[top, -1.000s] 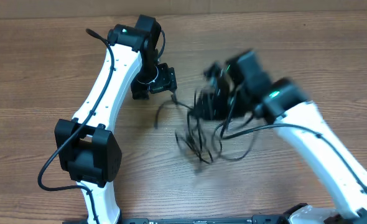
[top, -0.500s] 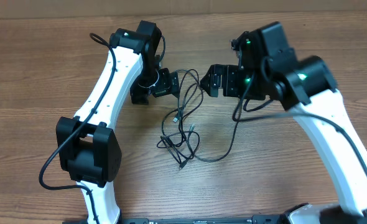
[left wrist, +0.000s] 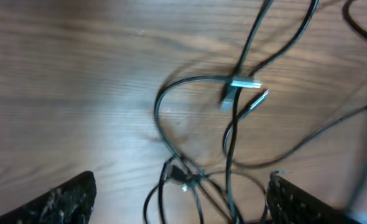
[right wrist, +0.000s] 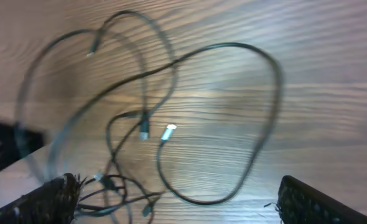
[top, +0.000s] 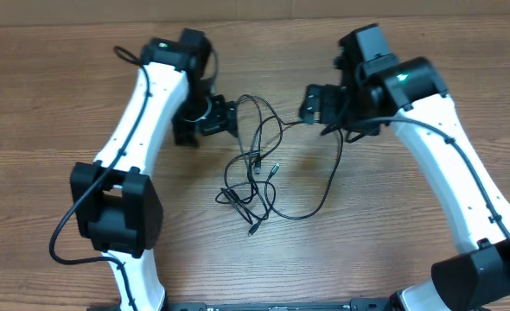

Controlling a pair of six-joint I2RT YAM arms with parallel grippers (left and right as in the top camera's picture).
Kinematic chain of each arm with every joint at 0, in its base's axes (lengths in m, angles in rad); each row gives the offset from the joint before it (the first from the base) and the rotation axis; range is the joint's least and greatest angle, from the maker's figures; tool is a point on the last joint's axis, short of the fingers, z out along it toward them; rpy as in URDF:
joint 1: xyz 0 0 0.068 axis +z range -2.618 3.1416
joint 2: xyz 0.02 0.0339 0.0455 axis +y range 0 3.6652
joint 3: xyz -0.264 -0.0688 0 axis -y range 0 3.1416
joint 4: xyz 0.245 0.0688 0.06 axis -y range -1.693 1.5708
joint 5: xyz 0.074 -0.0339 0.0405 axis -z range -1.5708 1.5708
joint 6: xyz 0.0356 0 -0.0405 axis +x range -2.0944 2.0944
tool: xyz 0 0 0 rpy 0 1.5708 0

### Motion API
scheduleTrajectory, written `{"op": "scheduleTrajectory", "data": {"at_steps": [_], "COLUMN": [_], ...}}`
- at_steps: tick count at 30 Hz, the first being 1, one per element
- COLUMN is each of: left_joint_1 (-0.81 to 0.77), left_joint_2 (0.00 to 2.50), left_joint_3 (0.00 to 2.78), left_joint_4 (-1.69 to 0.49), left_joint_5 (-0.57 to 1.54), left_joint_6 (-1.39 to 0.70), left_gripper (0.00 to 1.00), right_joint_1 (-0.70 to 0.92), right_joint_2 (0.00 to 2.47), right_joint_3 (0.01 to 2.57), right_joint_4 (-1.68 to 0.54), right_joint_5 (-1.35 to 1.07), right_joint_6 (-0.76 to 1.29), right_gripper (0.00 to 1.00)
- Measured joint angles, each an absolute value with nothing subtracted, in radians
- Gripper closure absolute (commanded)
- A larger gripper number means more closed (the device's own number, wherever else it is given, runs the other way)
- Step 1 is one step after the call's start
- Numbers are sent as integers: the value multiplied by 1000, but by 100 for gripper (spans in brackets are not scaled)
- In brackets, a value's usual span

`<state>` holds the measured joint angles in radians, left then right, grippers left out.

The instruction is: Untangle cables

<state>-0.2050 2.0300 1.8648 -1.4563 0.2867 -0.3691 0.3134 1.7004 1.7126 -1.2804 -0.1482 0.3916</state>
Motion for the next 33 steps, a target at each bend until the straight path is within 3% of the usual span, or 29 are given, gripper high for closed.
{"op": "scheduleTrajectory", "data": {"at_steps": [2,6,10,19,26,33], "left_joint_1": [-161,-95,-107,-210,-251,-225], "left_joint_2": [2032,2031,2020,1986,1986,1986], "left_joint_3": [1894,2007,2067,2075,2058,2049], "left_joint_4": [-1494,-1580,-1601,-1596,-1579,-1608], "left_joint_5": [344,438,457,324,260,179], "left_joint_6": [-311,-205,-132,-100,-113,-196], "left_gripper": [18,8,7,5,15,7], "right_joint_1": [267,176,123,94,94,94], "right_joint_2": [1701,1701,1701,1701,1701,1701], "right_joint_3": [1713,1713,1713,1713,1713,1713], "right_joint_4": [-1291,-1301,-1301,-1299,-1298,-1296], "right_joint_5": [-148,-141,-123,-73,-70,-70], "right_joint_6": [392,392,392,392,392,392], "right_gripper": [0,0,0,0,0,0]}}
